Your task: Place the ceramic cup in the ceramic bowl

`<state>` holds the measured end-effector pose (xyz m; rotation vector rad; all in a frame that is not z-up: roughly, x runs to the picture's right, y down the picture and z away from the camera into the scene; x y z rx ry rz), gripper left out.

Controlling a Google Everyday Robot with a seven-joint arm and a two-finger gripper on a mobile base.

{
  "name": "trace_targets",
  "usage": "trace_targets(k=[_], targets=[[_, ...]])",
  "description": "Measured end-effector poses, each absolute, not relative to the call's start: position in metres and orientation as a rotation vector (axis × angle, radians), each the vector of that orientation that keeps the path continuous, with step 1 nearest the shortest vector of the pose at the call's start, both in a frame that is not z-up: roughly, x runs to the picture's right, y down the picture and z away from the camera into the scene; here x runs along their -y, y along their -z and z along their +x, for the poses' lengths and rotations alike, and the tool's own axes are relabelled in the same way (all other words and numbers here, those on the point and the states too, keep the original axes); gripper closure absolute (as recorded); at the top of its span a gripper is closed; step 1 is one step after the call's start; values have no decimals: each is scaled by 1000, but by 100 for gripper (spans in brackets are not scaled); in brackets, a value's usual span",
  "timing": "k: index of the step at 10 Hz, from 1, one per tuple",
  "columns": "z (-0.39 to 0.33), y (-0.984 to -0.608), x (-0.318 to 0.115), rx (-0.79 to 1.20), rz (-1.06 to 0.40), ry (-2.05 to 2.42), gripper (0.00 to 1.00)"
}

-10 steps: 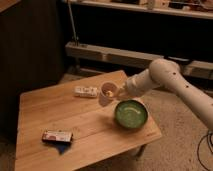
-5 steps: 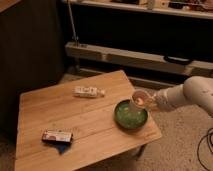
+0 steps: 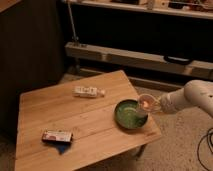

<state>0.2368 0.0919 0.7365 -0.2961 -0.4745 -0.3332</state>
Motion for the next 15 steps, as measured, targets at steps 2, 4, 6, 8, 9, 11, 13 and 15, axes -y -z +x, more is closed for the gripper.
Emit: trace_targets(k=[2, 4, 6, 8, 9, 11, 13, 15], targets=[[212, -758, -83, 496, -326, 345, 100], [201, -783, -96, 498, -402, 349, 100], [201, -794, -108, 475, -461, 345, 100], [206, -791, -110, 462, -455, 326, 90], [209, -788, -111, 462, -435, 315, 78], [208, -784, -109, 466, -405, 314, 57], [205, -781, -106, 482, -379, 320, 33], [197, -784, -109, 528, -376, 323, 20]])
